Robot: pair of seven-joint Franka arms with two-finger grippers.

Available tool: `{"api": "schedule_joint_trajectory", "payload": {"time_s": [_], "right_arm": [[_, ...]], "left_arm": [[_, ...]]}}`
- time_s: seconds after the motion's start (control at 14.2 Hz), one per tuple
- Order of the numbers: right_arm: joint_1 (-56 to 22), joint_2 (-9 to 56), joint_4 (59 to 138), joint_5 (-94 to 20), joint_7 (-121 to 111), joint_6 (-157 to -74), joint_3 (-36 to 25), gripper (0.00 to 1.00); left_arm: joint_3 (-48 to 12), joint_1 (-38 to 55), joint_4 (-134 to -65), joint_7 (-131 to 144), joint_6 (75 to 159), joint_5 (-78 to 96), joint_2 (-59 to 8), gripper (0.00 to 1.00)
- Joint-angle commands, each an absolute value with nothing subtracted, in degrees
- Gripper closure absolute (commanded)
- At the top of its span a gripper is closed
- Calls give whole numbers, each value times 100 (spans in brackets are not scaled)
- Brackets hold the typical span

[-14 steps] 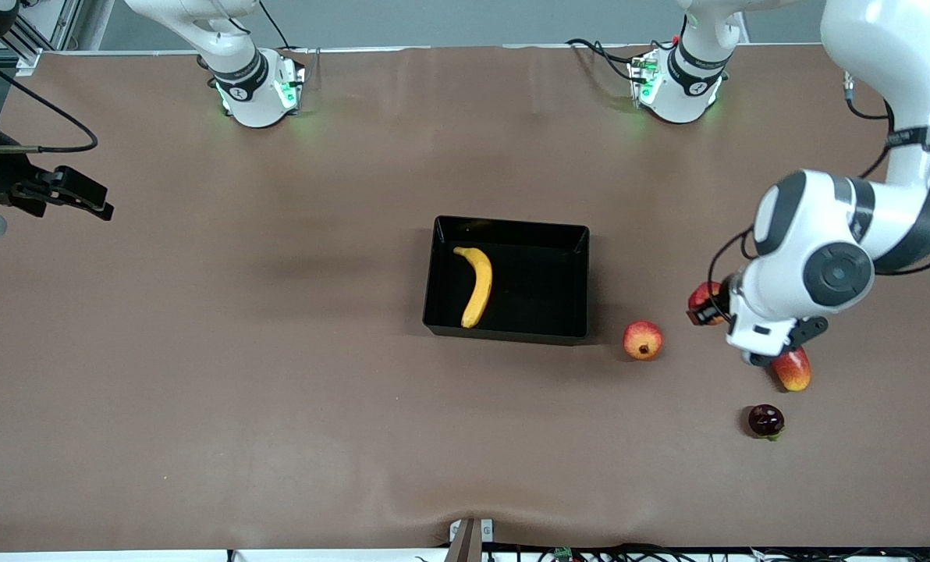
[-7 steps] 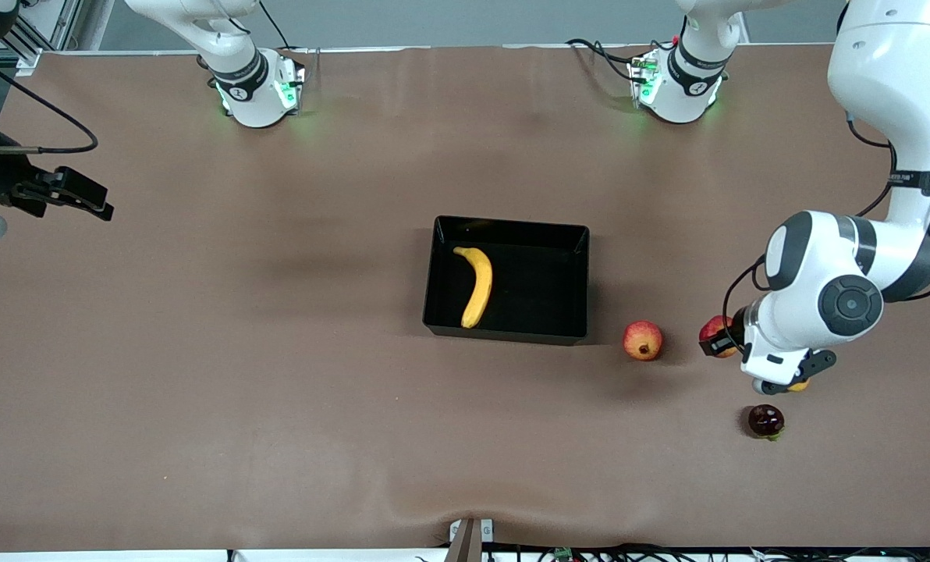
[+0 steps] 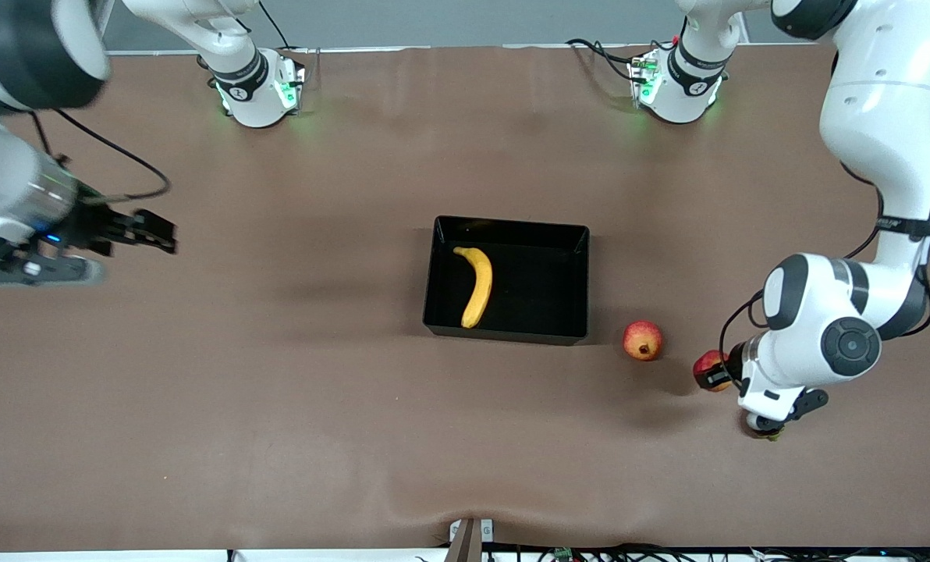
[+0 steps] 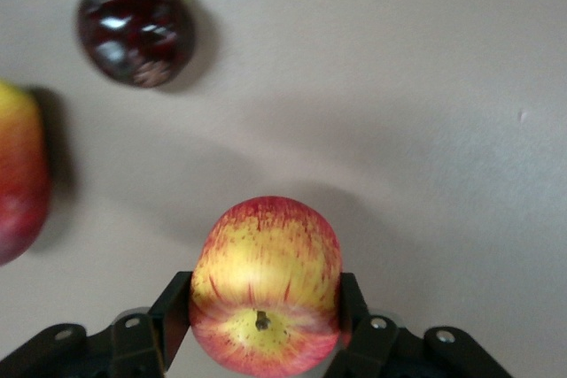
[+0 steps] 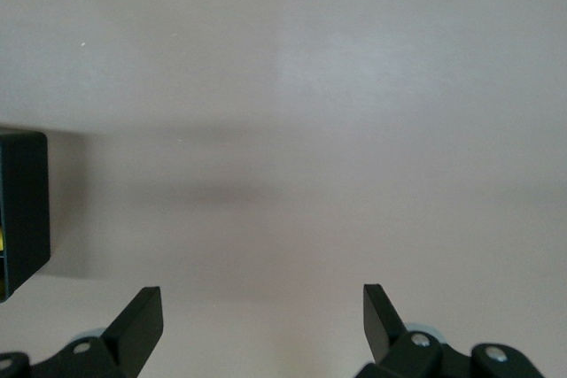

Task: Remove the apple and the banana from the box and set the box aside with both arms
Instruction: 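Lower the apple beside the mango while the right gripper approaches the box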

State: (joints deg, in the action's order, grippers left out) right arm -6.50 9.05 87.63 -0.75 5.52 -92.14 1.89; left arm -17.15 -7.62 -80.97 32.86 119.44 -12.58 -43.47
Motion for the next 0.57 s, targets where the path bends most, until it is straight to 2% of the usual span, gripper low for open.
{"api": "schedule_joint_trajectory", "payload": {"time_s": [0.0, 0.21, 0.28, 0.35, 0.42, 0.49], "right_arm": [[-773, 1151, 8648, -26, 624, -9360, 176, 0], [-913, 1283, 8648, -27, 615, -9492, 176, 0], [-992, 1362, 8648, 8, 615, -9527, 176, 0], [-1019, 1423, 8648, 9, 615, -9571, 176, 0], [-1011, 1424, 8648, -17, 615, -9615, 176, 0], [-1002, 1424, 8648, -9, 615, -9624, 176, 0]], "left_arm": [[-1758, -738, -7840, 3173, 12242, -1397, -4719, 100], [-1732, -747, -7866, 3120, 12313, -1406, -4799, 100], [-1731, -747, -7884, 3120, 12313, -1406, -4808, 78], [-1731, -747, -7884, 3120, 12313, -1415, -4799, 23], [-1731, -764, -7884, 3120, 12313, -1424, -4764, 0], [-1740, -782, -7901, 3155, 12313, -1424, -4720, 0]]}}
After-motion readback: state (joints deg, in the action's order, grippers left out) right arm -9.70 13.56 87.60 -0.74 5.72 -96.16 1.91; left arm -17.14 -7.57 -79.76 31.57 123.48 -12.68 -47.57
